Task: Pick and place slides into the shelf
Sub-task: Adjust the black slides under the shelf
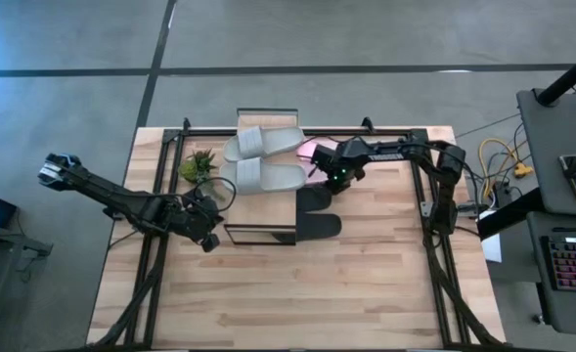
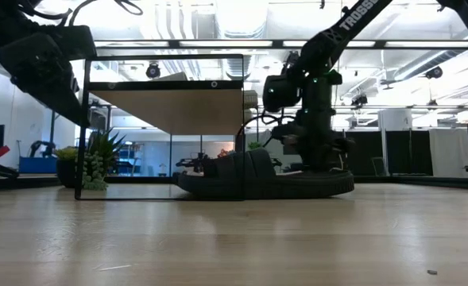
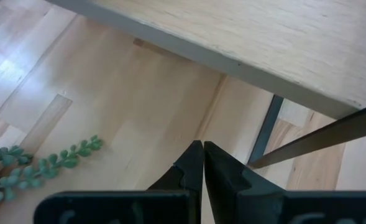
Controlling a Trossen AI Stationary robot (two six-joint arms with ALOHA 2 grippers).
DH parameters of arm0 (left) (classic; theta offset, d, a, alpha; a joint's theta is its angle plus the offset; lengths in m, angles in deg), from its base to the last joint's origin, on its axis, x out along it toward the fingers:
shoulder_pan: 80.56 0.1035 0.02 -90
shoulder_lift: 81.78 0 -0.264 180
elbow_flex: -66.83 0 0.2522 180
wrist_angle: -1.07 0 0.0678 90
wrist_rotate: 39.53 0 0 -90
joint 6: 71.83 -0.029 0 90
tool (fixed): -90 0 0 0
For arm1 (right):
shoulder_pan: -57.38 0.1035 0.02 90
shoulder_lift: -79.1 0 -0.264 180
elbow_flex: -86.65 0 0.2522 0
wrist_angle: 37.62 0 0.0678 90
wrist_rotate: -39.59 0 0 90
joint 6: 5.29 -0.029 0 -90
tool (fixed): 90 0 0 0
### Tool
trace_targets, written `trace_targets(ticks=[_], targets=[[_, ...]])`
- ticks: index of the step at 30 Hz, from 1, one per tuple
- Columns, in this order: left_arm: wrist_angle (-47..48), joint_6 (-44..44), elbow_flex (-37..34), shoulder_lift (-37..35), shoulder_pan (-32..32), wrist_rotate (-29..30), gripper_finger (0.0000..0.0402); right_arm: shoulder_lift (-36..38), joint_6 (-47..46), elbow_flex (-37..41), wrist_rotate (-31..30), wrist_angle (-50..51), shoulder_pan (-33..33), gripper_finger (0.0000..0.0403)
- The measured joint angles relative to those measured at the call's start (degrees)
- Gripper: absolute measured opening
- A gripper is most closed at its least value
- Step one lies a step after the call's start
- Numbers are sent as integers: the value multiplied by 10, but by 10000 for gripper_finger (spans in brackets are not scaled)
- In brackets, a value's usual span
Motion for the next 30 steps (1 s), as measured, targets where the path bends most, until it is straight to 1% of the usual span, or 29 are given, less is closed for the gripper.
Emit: trace_targets(ticks=[4,7,12,15,18,26,30], targets=[[3,0,0,-3,0,0,0,3,1,1,-2,65,3,9],[4,0,0,-3,0,0,0,9,3,2,6,96,10,9],[4,0,0,-4,0,-1,0,18,0,11,59,105,42,9],[7,0,0,-4,0,-2,0,21,-4,19,67,106,73,9],[12,0,0,-8,0,-6,0,22,-19,33,66,88,106,9],[14,0,0,-10,0,-12,0,26,-113,67,60,-45,158,9],[18,0,0,-16,0,-17,0,32,-141,68,17,-61,173,9]])
